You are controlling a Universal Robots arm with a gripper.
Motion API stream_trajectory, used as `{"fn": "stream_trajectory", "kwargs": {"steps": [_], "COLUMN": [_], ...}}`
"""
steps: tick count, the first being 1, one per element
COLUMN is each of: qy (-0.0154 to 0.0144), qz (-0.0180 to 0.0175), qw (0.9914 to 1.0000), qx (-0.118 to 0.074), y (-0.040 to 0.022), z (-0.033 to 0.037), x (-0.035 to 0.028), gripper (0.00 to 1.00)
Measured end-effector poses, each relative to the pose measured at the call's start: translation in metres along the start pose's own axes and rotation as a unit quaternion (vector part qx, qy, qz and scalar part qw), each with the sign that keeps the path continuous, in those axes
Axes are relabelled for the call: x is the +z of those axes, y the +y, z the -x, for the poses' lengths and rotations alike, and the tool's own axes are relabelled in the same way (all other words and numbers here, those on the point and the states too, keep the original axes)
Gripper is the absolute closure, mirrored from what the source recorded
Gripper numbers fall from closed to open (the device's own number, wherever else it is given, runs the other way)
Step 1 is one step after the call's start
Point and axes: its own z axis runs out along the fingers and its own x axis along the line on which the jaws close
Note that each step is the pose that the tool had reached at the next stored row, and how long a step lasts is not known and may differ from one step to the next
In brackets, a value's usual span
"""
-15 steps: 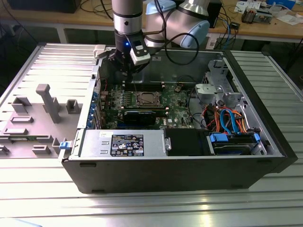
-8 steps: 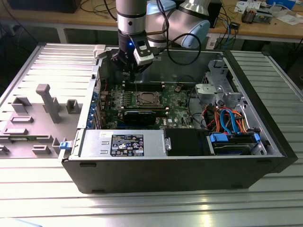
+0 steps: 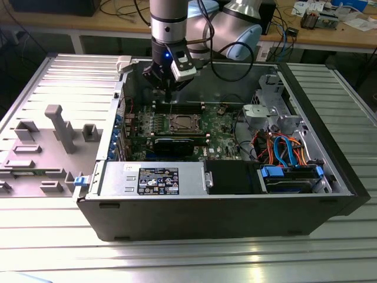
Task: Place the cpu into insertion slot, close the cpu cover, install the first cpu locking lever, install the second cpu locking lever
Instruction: 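Install the first cpu locking lever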
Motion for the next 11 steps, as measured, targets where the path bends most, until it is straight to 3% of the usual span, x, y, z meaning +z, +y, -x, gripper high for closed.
{"fn": "stream_trajectory", "kwargs": {"steps": [6, 11], "qy": [0.0021, 0.0021], "qz": [-0.0001, -0.0001], "qw": [1.00000, 1.00000], "qx": [0.000, 0.000], "y": [0.0005, 0.0006], "z": [0.0081, 0.0083], "x": [0.0000, 0.0001], "gripper": [0.89, 0.89]}}
